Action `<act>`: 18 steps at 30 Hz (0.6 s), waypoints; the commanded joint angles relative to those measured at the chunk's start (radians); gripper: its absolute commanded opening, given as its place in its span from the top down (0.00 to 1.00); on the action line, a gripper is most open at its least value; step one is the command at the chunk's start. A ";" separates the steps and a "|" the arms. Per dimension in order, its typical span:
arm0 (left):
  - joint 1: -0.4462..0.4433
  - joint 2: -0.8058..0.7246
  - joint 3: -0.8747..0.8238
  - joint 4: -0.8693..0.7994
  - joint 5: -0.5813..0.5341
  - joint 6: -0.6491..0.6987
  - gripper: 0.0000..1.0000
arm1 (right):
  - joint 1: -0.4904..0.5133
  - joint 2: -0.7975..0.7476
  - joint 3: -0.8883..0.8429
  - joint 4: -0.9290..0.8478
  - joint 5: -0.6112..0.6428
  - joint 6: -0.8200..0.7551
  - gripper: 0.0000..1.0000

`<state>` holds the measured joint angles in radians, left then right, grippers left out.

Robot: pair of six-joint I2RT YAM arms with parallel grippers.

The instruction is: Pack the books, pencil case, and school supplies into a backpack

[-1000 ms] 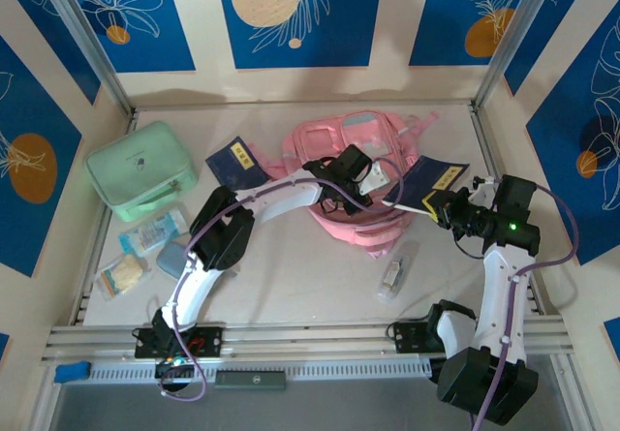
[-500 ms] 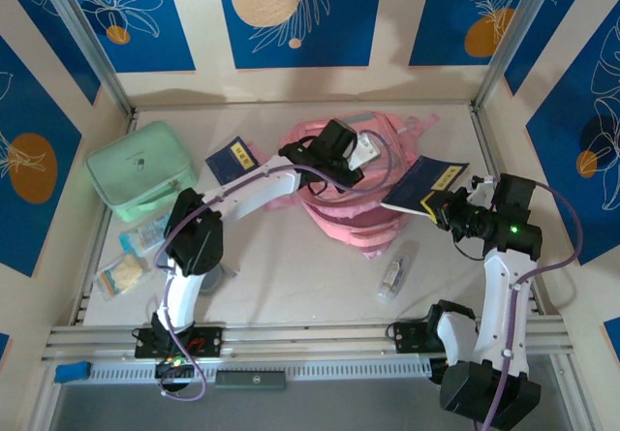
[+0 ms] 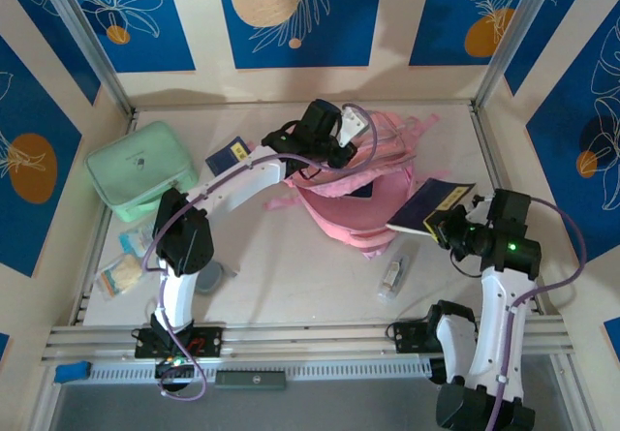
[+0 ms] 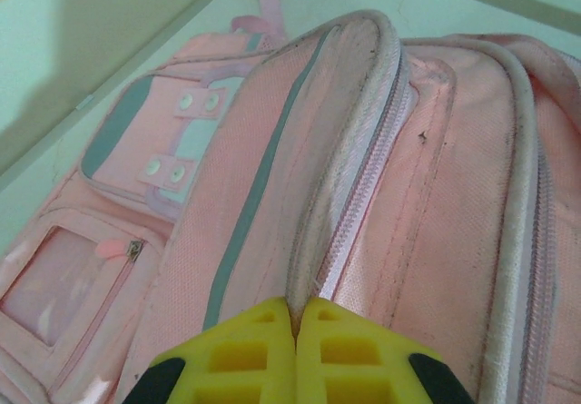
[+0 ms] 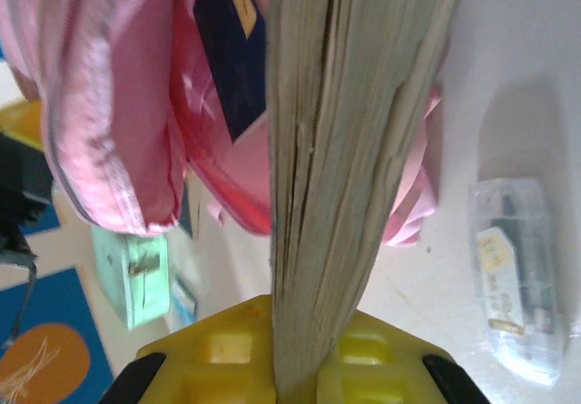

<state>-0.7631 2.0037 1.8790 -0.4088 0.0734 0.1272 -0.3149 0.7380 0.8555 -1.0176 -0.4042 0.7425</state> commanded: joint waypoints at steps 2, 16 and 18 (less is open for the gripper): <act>0.023 -0.047 0.092 0.061 0.045 -0.033 1.00 | 0.097 0.033 -0.107 0.269 -0.229 0.065 1.00; 0.035 -0.067 0.078 0.080 0.026 -0.064 1.00 | 0.325 0.434 -0.229 0.988 -0.221 0.122 0.97; 0.035 -0.072 0.067 0.092 0.028 -0.071 1.00 | 0.342 0.509 -0.213 1.037 -0.201 0.117 0.97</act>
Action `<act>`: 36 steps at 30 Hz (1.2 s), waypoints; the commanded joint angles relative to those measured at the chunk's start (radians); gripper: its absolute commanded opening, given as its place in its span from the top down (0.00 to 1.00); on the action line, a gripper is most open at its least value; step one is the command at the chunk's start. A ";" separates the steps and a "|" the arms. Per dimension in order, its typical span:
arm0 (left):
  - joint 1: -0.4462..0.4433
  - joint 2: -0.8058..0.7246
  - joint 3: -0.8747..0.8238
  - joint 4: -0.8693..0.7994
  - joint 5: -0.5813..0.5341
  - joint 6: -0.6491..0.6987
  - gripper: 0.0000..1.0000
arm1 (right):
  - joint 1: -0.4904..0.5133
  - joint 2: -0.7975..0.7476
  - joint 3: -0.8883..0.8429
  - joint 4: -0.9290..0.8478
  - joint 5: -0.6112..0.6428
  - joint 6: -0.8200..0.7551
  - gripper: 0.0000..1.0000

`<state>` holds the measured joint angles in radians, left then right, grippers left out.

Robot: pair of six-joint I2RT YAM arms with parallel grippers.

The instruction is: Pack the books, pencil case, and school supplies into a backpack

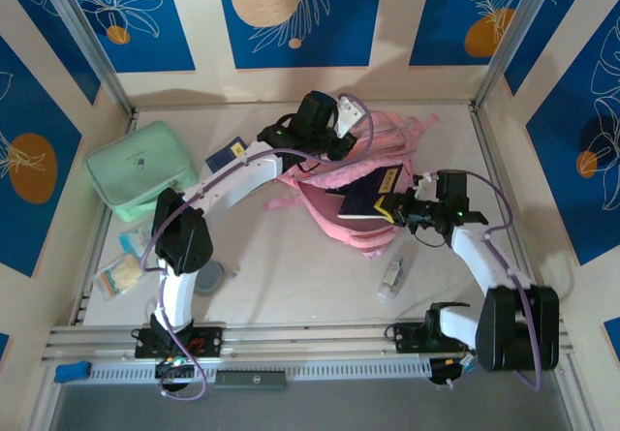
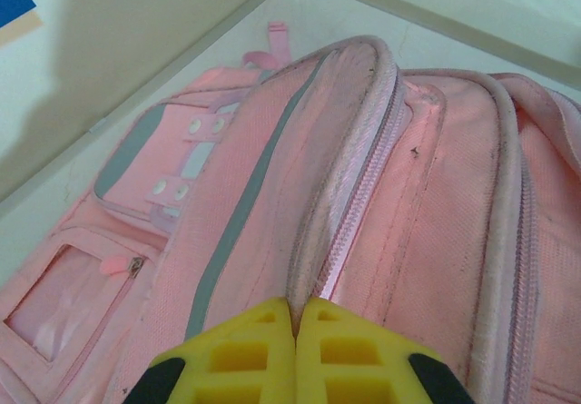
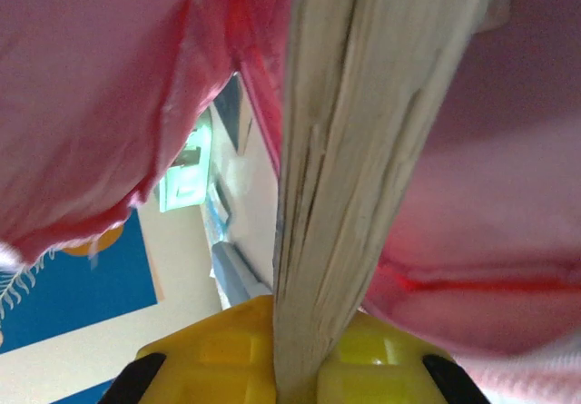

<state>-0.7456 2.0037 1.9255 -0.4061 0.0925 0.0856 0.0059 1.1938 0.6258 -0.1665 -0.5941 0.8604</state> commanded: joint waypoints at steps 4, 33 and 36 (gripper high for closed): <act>0.022 -0.066 0.024 0.086 0.006 -0.048 1.00 | 0.049 0.197 0.065 0.250 0.024 -0.022 0.96; 0.038 -0.071 0.021 0.087 0.069 -0.078 1.00 | 0.209 0.317 0.059 0.085 0.417 0.020 0.88; 0.039 -0.073 0.018 0.084 0.082 -0.084 1.00 | 0.215 0.368 0.088 0.197 0.459 0.039 0.92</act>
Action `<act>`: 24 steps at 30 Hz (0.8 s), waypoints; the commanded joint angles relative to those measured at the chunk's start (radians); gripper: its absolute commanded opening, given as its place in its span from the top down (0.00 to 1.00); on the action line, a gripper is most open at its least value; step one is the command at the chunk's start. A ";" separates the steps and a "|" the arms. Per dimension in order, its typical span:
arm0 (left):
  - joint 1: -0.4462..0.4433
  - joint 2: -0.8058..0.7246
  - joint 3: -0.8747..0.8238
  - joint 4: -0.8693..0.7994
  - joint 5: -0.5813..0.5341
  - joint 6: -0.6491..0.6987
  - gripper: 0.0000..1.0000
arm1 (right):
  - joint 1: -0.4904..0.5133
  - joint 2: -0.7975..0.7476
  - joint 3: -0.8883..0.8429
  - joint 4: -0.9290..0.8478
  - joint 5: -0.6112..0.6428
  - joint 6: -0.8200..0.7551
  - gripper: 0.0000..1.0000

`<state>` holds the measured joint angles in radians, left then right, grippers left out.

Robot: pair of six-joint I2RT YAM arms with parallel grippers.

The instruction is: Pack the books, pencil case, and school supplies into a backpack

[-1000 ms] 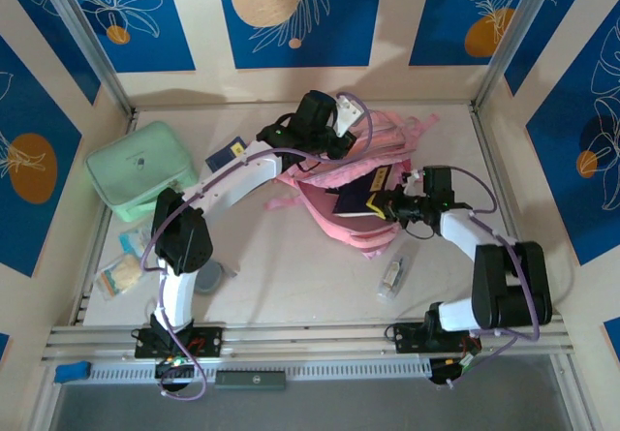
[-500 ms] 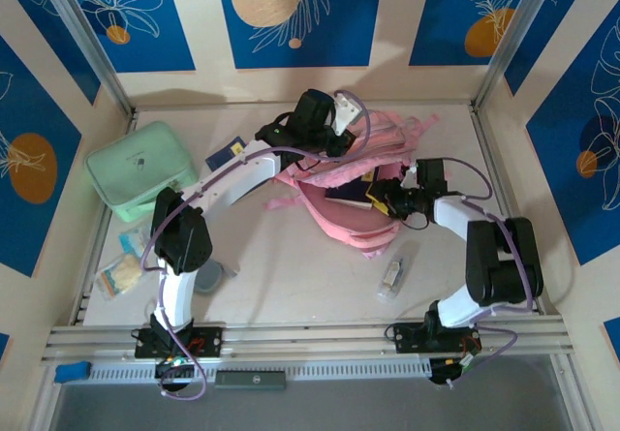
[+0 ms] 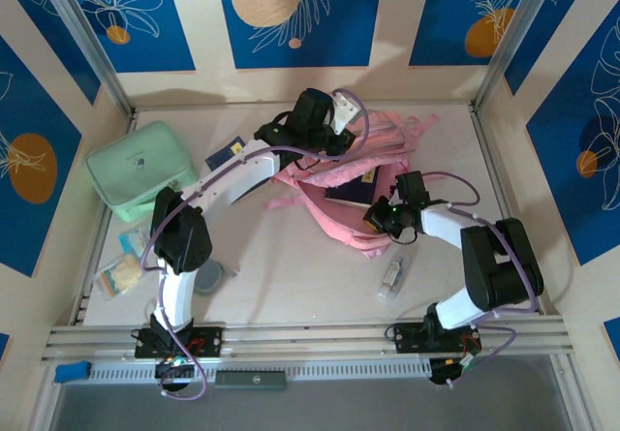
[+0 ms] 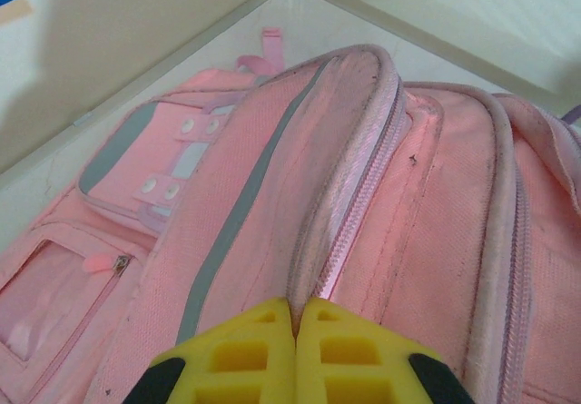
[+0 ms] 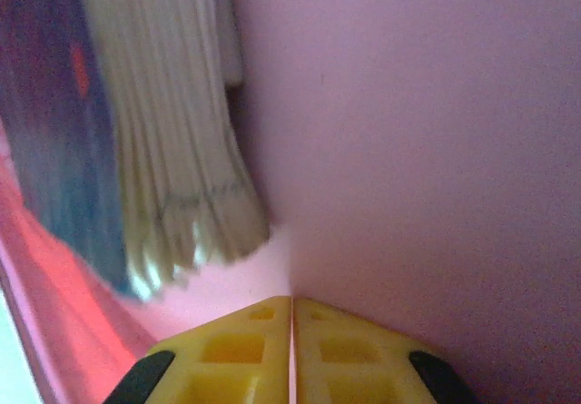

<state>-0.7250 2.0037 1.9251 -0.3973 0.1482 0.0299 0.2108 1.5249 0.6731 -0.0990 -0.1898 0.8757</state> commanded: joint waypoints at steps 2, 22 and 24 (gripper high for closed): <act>0.019 -0.071 0.017 0.074 0.031 -0.032 1.00 | 0.019 0.057 0.067 0.155 0.106 0.038 0.93; 0.025 -0.187 -0.127 0.024 0.142 -0.104 0.68 | 0.105 -0.637 -0.028 -0.408 0.351 -0.131 0.71; 0.025 -0.257 -0.238 0.067 0.129 -0.149 0.63 | 0.106 -0.732 -0.006 -0.497 0.383 -0.122 0.70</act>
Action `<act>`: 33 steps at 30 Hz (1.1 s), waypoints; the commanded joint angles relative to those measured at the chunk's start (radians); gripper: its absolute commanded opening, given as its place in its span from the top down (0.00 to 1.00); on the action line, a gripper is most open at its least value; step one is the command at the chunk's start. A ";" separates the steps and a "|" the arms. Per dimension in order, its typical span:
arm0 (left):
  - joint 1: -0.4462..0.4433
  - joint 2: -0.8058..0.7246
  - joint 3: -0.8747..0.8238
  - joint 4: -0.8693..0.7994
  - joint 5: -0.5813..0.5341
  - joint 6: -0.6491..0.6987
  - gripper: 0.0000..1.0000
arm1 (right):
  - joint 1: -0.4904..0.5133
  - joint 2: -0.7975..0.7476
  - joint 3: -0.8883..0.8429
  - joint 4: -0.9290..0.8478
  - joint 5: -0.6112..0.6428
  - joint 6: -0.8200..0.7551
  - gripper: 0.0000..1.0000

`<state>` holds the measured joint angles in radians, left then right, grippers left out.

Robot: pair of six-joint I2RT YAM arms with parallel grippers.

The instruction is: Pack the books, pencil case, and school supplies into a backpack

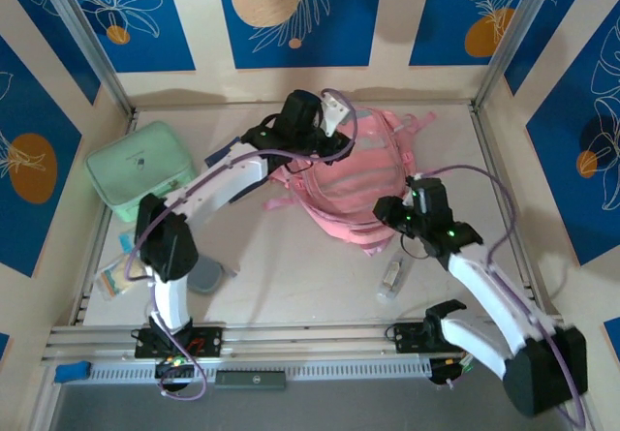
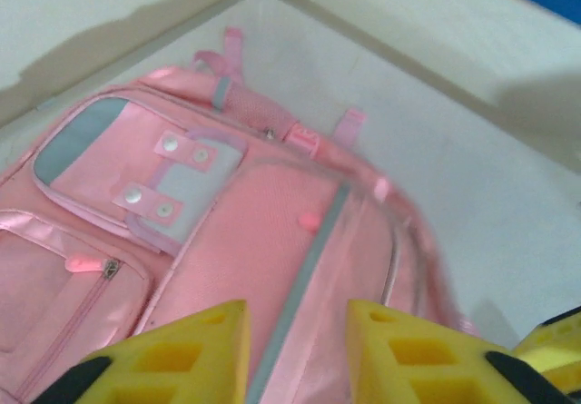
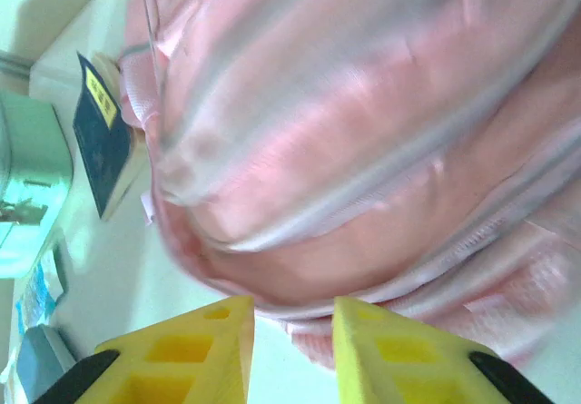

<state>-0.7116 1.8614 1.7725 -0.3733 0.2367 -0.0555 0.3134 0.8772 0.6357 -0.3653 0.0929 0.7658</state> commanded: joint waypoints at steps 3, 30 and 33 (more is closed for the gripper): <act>0.013 -0.243 -0.257 0.091 0.014 -0.113 0.57 | 0.015 -0.150 0.072 -0.265 0.056 -0.040 0.65; 0.366 -0.851 -1.075 -0.001 -0.212 -0.619 0.34 | 0.483 1.048 0.903 -0.219 0.029 -0.088 0.50; 0.411 -0.829 -1.086 0.018 -0.183 -0.632 0.33 | 0.480 1.152 1.004 -0.212 0.001 -0.096 0.50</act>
<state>-0.3344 1.0252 0.7010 -0.3779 0.0418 -0.6575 0.7910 1.9762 1.5669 -0.5896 0.1379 0.6762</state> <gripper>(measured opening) 0.664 0.501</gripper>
